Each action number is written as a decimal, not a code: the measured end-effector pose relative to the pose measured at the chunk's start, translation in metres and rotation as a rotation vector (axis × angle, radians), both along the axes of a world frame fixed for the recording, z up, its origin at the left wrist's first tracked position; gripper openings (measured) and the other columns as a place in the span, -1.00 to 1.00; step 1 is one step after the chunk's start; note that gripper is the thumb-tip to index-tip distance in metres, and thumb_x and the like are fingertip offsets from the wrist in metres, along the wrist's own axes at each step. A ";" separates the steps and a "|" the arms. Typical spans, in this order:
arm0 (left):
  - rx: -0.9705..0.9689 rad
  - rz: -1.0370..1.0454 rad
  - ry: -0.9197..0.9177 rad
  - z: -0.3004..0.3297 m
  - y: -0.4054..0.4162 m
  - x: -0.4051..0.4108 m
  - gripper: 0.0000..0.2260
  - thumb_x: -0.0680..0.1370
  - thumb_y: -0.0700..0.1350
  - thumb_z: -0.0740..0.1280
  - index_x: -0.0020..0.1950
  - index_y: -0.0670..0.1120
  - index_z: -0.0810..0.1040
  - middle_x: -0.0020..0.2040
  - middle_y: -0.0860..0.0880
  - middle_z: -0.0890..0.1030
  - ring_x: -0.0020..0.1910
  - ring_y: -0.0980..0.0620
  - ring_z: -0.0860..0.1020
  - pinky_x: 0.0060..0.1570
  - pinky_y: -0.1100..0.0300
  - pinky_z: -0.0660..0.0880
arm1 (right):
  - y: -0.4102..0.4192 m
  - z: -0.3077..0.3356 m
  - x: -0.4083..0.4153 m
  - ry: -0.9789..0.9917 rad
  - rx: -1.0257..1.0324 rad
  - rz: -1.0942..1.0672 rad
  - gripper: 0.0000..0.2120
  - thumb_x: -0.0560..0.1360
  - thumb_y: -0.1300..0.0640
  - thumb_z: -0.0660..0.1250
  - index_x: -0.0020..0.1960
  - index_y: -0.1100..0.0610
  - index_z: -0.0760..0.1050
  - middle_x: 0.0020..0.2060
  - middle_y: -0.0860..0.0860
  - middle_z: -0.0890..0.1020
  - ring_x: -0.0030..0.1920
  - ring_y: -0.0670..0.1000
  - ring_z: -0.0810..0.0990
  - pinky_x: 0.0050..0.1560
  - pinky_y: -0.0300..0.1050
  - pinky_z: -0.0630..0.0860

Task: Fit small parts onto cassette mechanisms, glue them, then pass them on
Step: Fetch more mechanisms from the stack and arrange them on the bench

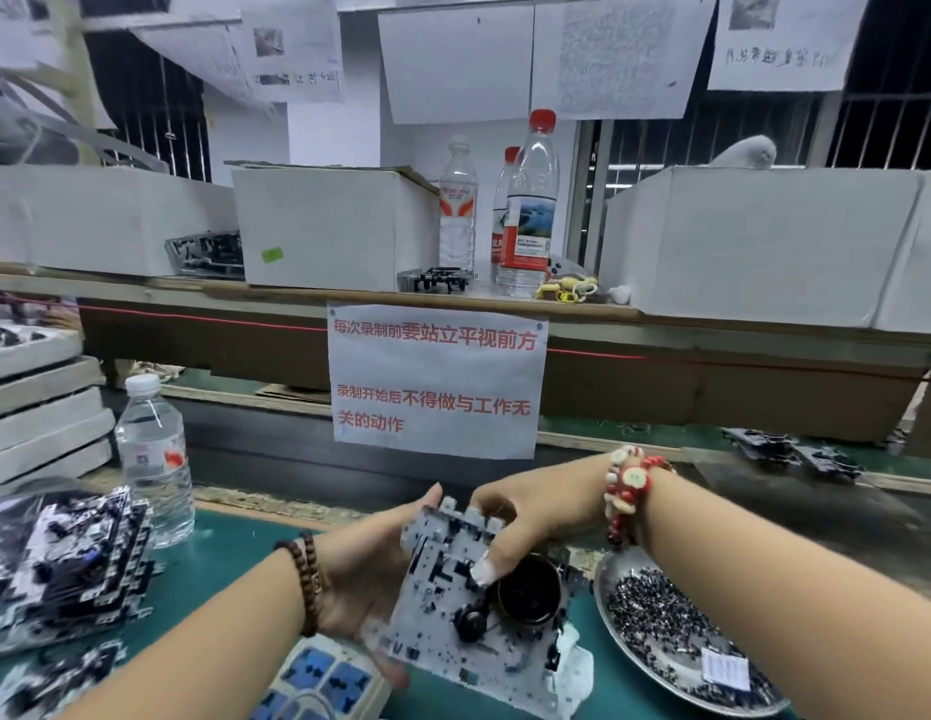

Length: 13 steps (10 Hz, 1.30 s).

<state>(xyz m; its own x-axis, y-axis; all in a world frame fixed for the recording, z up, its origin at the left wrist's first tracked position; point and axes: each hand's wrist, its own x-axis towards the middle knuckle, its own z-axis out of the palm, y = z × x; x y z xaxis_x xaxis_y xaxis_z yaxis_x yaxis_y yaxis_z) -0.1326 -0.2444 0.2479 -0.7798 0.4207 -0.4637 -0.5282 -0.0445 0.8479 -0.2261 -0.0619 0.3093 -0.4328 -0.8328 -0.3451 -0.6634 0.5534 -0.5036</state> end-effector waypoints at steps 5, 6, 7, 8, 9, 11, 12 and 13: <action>-0.430 0.355 0.058 -0.039 0.006 -0.028 -0.52 0.48 0.13 0.33 0.27 -0.13 0.40 0.23 -0.05 0.47 0.11 -0.07 0.51 0.13 -0.01 0.50 | -0.012 -0.114 0.024 -0.763 -0.466 -0.876 -0.31 0.40 -0.15 0.40 0.39 0.17 0.31 0.40 0.13 0.33 0.31 0.14 0.41 0.32 0.09 0.36; -0.883 0.191 0.084 -0.043 -0.002 -0.040 -0.42 0.51 0.23 0.23 0.37 -0.15 0.33 0.34 -0.09 0.42 0.17 -0.03 0.46 0.16 0.09 0.44 | -0.016 -0.122 0.028 -0.629 -0.338 -0.850 -0.28 0.40 -0.26 0.32 0.38 0.17 0.33 0.33 0.09 0.43 0.18 0.01 0.46 0.20 -0.15 0.44; -1.164 0.014 0.120 -0.043 -0.006 -0.045 -0.43 0.52 0.28 0.15 0.32 -0.13 0.38 0.27 -0.05 0.47 0.14 0.00 0.47 0.11 0.17 0.40 | -0.011 -0.127 0.022 -0.409 -0.210 -0.833 -0.29 0.44 -0.34 0.18 0.40 0.11 0.30 0.37 0.03 0.39 0.05 -0.07 0.39 0.03 -0.33 0.28; -1.057 0.002 0.042 -0.045 0.000 -0.046 -0.57 0.53 0.24 0.18 0.11 -0.11 0.45 -0.01 0.00 0.51 -0.05 0.03 0.50 -0.05 0.21 0.47 | -0.006 -0.138 0.017 -0.232 -0.210 -0.807 -0.28 0.43 -0.34 0.20 0.44 0.06 0.24 0.39 0.05 0.36 0.26 -0.02 0.40 0.21 -0.28 0.28; -0.945 0.017 -0.044 -0.044 0.003 -0.043 -0.66 0.54 0.15 0.25 0.08 -0.12 0.45 0.02 -0.05 0.53 -0.33 0.07 0.54 -0.30 0.26 0.56 | -0.006 -0.147 0.012 -0.151 -0.171 -0.739 -0.49 0.48 -0.23 0.22 0.33 0.02 0.38 0.18 -0.02 0.53 0.01 -0.12 0.53 -0.09 -0.39 0.39; -0.996 0.252 0.125 -0.026 -0.024 -0.027 -0.62 0.60 -0.03 0.20 0.33 -0.23 0.39 0.21 -0.20 0.54 -0.29 -0.06 0.54 -0.09 0.04 0.57 | -0.008 -0.123 0.012 0.229 -0.018 -0.575 -0.74 0.56 -0.13 0.12 0.02 0.00 0.48 -0.06 -0.13 0.55 0.08 -0.15 0.54 -0.10 -0.33 0.41; -1.140 0.437 0.306 -0.010 -0.048 -0.007 -0.70 0.59 -0.03 0.20 0.22 -0.17 0.49 0.05 -0.16 0.59 -0.09 -0.08 0.57 -0.01 0.07 0.53 | -0.024 -0.097 0.018 0.409 -0.119 -0.563 -0.93 0.48 0.07 0.22 -0.18 -0.03 0.40 -0.18 -0.11 0.45 -0.14 -0.13 0.49 -0.16 -0.31 0.41; -1.277 0.620 0.419 -0.004 -0.081 0.017 -0.81 0.56 -0.07 0.21 0.10 -0.05 0.54 0.09 -0.05 0.60 0.02 -0.03 0.57 0.02 0.16 0.53 | -0.054 -0.081 0.036 0.441 -0.202 -0.449 -0.86 0.47 0.14 0.19 -0.19 -0.10 0.40 -0.12 -0.11 0.43 -0.14 -0.10 0.50 -0.10 -0.19 0.43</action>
<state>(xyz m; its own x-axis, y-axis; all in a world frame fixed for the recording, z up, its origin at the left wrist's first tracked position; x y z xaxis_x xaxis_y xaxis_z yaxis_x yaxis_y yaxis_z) -0.1156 -0.3259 0.2439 -0.8456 -0.5319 0.0442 -0.4167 0.7097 0.5681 -0.1899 -0.1155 0.2287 -0.8182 -0.5681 0.0882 -0.5579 0.7477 -0.3602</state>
